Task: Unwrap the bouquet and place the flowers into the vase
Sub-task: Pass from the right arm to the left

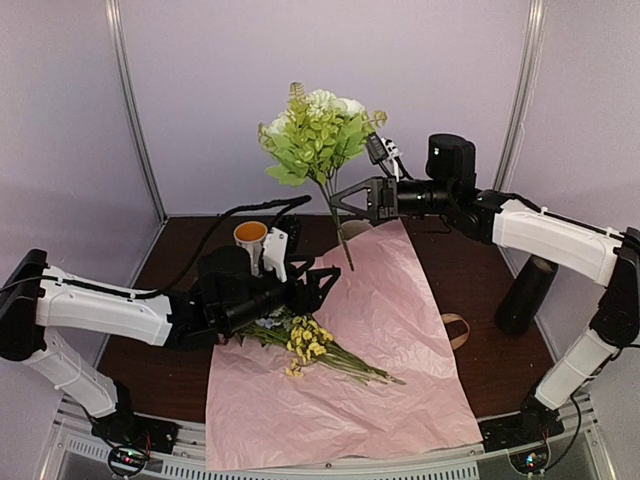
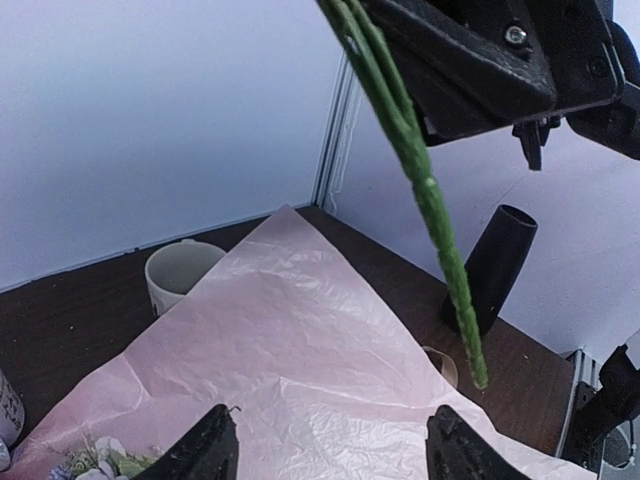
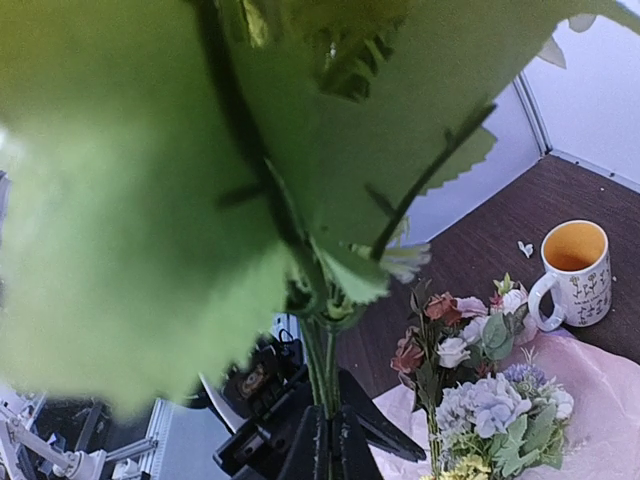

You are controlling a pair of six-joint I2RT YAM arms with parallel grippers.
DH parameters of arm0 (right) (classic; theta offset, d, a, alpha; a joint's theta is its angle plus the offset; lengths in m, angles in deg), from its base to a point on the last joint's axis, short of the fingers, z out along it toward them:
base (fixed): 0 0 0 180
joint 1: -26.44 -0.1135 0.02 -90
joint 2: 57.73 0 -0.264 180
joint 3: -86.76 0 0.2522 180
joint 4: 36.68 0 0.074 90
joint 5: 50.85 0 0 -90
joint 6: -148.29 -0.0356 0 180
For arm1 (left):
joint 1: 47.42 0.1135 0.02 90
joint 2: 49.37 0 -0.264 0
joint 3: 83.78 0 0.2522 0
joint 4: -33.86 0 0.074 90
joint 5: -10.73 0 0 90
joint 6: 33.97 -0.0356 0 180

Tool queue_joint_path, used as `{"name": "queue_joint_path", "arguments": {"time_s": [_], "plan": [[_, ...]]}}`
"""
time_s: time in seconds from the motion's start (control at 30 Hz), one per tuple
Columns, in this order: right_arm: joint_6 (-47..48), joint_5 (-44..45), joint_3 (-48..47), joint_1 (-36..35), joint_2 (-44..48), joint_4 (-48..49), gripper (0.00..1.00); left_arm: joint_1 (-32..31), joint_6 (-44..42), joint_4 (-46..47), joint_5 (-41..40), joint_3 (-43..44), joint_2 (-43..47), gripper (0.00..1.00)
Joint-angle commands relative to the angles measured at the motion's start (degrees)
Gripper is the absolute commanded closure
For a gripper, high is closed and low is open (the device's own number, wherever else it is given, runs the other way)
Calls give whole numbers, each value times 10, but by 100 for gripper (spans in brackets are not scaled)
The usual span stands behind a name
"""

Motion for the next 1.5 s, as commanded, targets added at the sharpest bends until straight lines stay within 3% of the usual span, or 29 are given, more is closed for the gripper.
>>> {"name": "queue_joint_path", "arguments": {"time_s": [0.0,0.37,0.63,0.77,0.97,1.23,1.47], "plan": [[-101,-15,-31,4,-23,128,100,-3,-25,132,28,31,-29,34],[-107,-10,-28,3,-28,144,100,-3,-29,150,57,71,-69,46],[-91,-14,-47,6,-35,134,100,-3,-32,125,176,76,-87,34],[-96,-15,-47,6,-36,143,100,-2,-12,179,135,42,-79,33],[-102,-15,-37,5,-37,151,100,0,-16,178,79,58,-76,34],[-75,-14,-12,5,-23,135,100,20,-3,191,97,54,-68,60],[-32,-3,5,5,-17,96,100,24,0,194,112,55,-69,91]]}}
